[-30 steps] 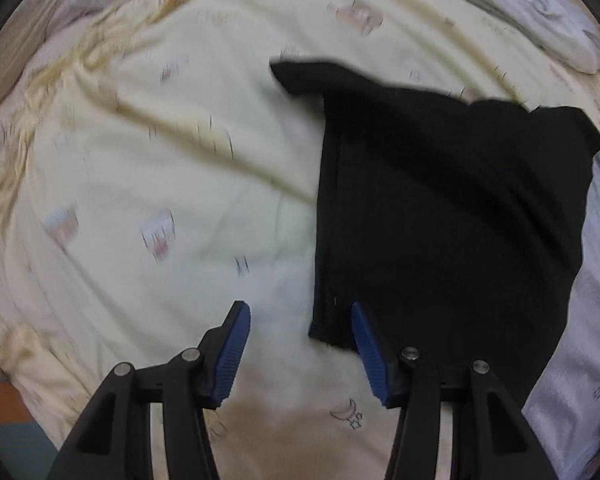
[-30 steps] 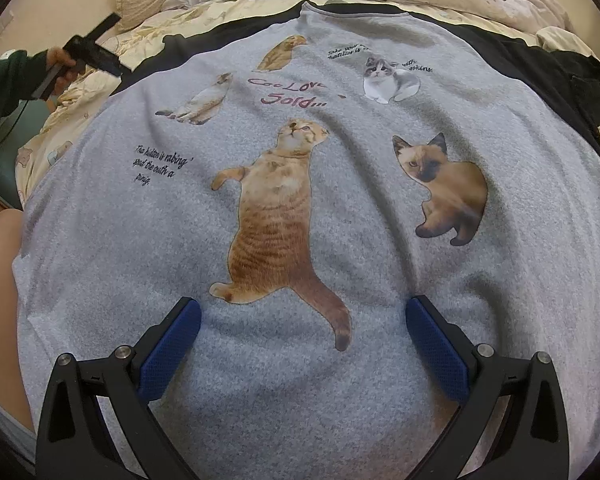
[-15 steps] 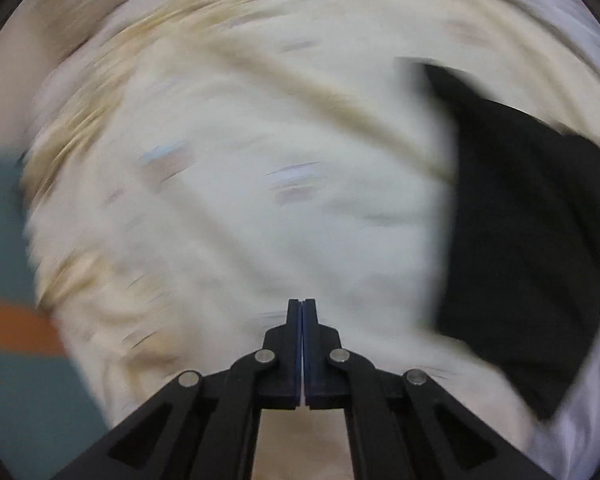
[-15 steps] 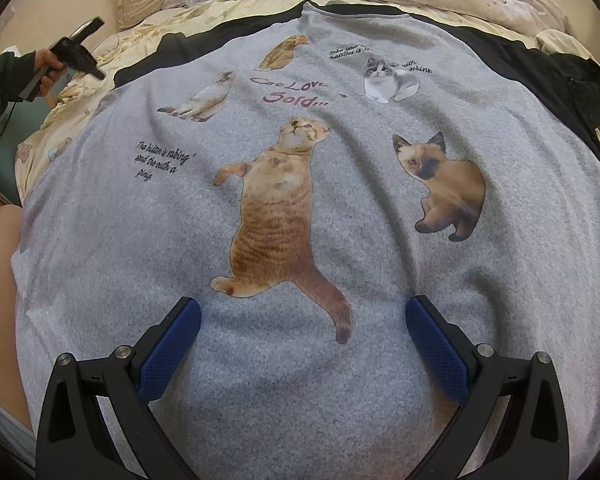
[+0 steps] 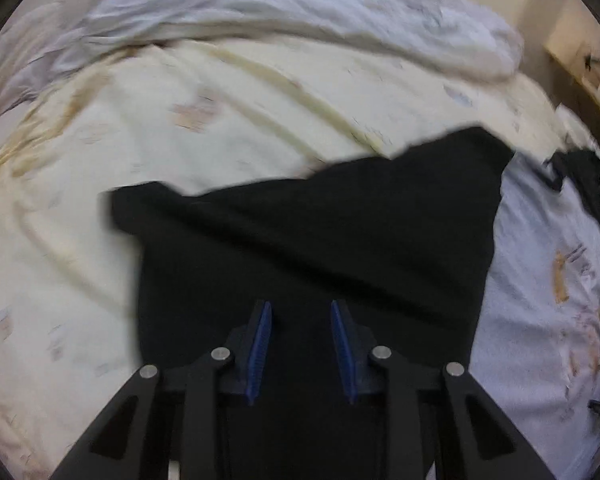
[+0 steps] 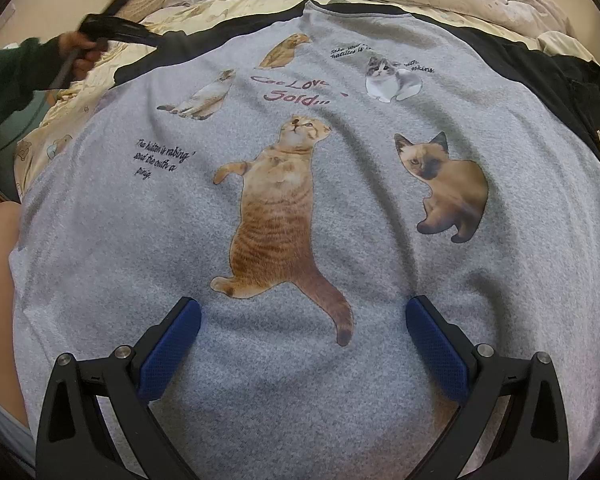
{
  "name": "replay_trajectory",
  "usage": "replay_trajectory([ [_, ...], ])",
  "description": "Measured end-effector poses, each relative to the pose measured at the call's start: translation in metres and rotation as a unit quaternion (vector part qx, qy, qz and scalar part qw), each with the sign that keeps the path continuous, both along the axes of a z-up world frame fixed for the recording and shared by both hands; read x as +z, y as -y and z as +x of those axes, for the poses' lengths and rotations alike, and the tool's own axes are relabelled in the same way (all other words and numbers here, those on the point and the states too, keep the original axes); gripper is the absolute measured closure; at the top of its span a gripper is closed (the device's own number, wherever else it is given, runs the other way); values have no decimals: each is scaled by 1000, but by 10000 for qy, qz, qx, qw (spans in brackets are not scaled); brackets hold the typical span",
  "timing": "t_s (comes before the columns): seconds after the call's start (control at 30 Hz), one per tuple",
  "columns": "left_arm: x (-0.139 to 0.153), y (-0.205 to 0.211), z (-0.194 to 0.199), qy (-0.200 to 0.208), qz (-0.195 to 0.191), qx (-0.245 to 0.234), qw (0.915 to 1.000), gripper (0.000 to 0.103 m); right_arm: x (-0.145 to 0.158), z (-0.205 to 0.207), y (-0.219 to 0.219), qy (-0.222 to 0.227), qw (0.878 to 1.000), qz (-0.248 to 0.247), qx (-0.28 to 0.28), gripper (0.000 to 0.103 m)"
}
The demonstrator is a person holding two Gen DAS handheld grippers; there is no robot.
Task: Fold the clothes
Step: 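Press and smooth the black sleeve flat with the open left gripper, then move the right gripper across to the other black sleeve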
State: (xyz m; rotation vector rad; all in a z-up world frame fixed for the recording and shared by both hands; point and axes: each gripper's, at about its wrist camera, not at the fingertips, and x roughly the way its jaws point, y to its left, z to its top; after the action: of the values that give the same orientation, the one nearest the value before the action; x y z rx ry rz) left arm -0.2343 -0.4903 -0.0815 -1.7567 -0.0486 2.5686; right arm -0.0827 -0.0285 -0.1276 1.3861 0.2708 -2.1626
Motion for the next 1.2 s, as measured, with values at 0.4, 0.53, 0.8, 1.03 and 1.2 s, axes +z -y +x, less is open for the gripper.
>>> replay_trajectory([
  [0.4, -5, 8, -52, -575, -983, 1329, 9846, 63, -2, 1, -1, 17, 10000, -5, 37, 0],
  [0.53, 10, -31, -34, -812, -362, 1102, 9899, 61, 7, -6, -11, 88, 9996, -258, -100, 0],
  [0.8, 3, -134, 15, -781, 100, 807, 9936, 51, 50, -51, -54, -245, 9943, -321, -985, 0],
  [1.03, 32, -197, 64, -1289, 599, 1446, 9792, 50, 93, -109, -112, -586, 9815, -324, -1795, 0],
  [1.2, 24, -229, 83, -1898, 1087, 1583, 9629, 48, 126, -192, -175, -702, 9590, -652, -2668, 0],
])
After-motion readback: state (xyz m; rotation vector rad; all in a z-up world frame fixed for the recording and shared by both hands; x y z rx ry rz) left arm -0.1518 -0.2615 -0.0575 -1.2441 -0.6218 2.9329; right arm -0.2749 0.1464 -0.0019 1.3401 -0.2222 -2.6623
